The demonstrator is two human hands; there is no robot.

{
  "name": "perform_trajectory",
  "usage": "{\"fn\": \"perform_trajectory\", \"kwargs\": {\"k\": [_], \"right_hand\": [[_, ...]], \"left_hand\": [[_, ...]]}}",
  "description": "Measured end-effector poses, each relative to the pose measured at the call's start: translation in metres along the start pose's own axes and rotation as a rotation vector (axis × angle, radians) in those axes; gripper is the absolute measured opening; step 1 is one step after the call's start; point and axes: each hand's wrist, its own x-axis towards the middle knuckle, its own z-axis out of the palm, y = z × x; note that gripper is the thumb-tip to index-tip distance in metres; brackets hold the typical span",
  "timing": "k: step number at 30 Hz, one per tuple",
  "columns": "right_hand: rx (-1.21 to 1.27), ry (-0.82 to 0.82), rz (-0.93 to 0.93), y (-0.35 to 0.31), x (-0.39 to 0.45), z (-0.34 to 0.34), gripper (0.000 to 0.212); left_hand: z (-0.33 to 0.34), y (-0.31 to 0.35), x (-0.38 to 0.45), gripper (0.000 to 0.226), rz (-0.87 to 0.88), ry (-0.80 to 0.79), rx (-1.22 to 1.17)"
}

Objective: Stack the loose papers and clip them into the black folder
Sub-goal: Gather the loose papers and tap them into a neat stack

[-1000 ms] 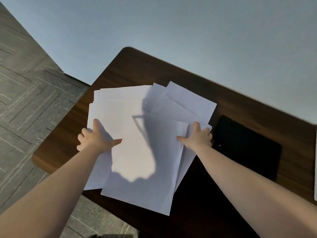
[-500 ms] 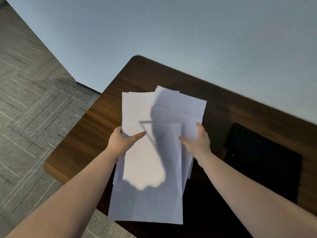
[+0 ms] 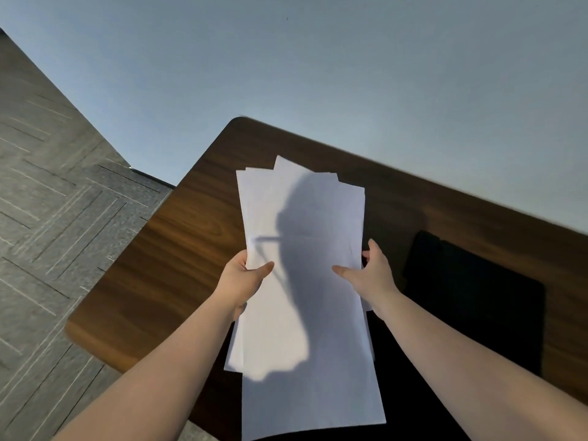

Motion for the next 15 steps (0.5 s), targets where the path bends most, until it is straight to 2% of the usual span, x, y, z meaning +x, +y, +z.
{"fn": "perform_trajectory", "kwargs": {"k": [4,6,7,10,11,13,15], "right_hand": [[0.374,-0.124,0.093,-0.014,0.009,-0.007,0.122],[0.485,-0.176,0.109,-0.028,0.012,-0.015,0.128],[0.5,-0.207,0.073,-0.036,0.013,-0.02,0.12],[0.481,-0.323,-0.105,-0.061,0.008,-0.035,0.061],[0.506,-0.332,-0.134,-0.067,0.007,-0.041,0.05],[0.598,-0.332,-0.156,-0.077,0.004,-0.05,0.042],[0.643,-0.326,-0.201,-0.091,-0.003,-0.058,0.043]], "left_hand": [[-0.002,0.03,-0.008,0.021,0.153,-0.074,-0.016],[-0.005,0.046,-0.011,0.02,0.216,-0.084,-0.025],[-0.005,0.056,-0.014,0.021,0.245,-0.095,-0.034],[-0.005,0.083,-0.021,0.028,0.315,-0.12,-0.091],[-0.007,0.092,-0.024,0.031,0.335,-0.114,-0.092],[-0.01,0.11,-0.027,0.034,0.392,-0.074,-0.043],[-0.011,0.129,-0.033,0.029,0.463,0.009,0.053]]}}
